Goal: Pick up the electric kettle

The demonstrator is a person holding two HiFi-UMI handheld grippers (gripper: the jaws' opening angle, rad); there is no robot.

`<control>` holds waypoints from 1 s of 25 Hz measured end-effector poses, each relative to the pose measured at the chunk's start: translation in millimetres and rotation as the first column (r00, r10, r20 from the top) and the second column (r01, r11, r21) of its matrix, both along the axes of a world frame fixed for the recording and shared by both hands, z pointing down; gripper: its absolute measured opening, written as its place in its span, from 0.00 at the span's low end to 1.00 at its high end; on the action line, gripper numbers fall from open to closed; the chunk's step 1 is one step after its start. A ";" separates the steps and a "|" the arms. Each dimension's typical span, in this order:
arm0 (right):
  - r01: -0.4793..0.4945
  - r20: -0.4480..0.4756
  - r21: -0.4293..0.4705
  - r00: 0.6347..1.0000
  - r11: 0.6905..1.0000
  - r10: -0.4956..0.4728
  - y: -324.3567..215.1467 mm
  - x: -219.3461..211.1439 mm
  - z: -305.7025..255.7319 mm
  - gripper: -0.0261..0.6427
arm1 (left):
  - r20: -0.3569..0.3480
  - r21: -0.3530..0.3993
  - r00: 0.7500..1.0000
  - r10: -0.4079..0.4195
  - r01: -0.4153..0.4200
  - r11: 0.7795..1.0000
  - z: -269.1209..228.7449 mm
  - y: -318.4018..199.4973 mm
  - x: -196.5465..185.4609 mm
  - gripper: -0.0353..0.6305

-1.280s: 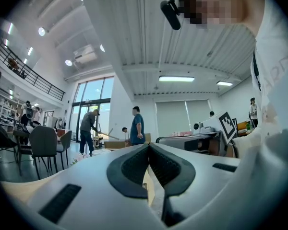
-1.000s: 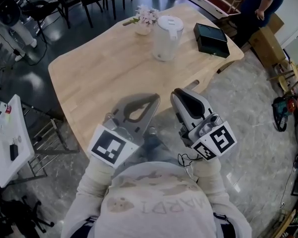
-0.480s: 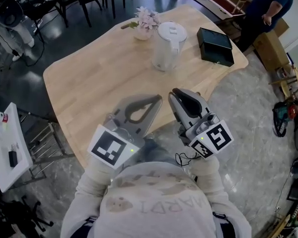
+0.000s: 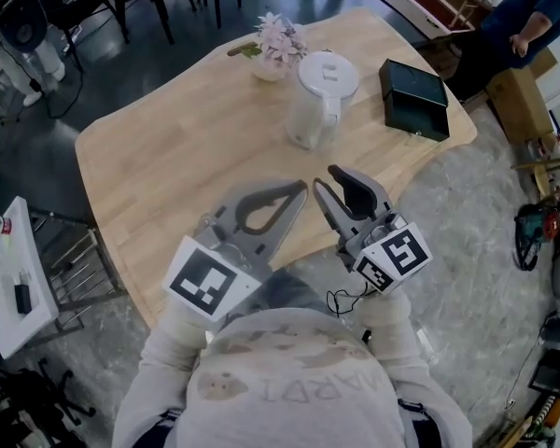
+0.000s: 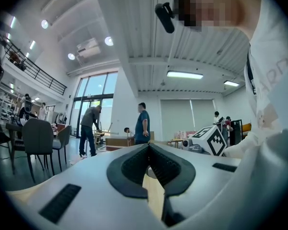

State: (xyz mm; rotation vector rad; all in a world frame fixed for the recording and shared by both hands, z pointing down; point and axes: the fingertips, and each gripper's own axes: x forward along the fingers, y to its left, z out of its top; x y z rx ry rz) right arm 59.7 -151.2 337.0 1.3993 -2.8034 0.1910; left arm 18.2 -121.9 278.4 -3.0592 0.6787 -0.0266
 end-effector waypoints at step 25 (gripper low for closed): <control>0.030 -0.069 -0.174 0.997 0.984 -0.042 -91.5 56.5 88.2 0.33 | 0.038 -0.039 0.999 -0.035 0.037 0.999 16.2 -65.1 35.6 0.07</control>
